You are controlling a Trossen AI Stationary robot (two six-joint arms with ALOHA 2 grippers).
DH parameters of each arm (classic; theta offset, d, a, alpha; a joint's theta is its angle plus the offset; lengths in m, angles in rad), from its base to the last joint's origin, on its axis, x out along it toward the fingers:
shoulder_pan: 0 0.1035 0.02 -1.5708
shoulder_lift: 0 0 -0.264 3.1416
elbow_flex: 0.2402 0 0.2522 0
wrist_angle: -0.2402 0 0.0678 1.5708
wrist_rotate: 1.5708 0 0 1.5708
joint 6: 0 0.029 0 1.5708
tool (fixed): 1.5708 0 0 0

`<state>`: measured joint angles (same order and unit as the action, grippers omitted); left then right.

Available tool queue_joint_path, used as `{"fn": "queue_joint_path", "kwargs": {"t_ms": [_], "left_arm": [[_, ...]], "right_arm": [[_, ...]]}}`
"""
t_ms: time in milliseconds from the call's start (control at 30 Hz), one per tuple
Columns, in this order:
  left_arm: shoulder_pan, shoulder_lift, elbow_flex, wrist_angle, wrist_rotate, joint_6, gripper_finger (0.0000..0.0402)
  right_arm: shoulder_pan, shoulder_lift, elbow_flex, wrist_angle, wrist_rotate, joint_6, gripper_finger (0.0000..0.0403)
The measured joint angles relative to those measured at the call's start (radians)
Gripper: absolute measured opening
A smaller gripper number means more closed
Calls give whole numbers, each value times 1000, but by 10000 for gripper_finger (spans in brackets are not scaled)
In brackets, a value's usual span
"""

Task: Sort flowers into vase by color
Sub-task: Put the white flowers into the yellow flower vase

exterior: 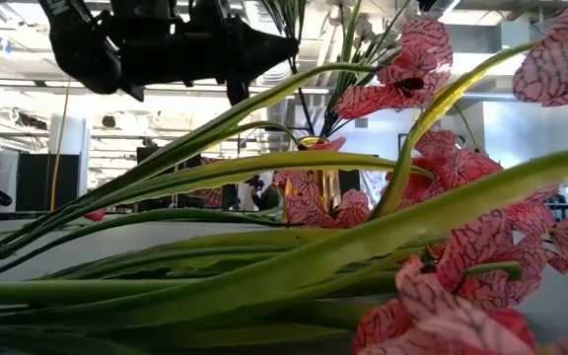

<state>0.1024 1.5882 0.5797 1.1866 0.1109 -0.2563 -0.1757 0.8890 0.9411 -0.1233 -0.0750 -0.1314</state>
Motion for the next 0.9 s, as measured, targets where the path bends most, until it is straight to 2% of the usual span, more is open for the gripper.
{"fn": "queue_joint_path", "kwargs": {"t_ms": [267,733,900], "left_arm": [[-27,15,1,-7,-64,46,0],[-3,15,1,-7,-50,73,0],[10,-30,1,-57,-36,81,0]], "right_arm": [[0,0,0,-6,0,0,248],[0,0,0,-6,-2,1,248],[0,0,0,-7,-2,1,248]]}}
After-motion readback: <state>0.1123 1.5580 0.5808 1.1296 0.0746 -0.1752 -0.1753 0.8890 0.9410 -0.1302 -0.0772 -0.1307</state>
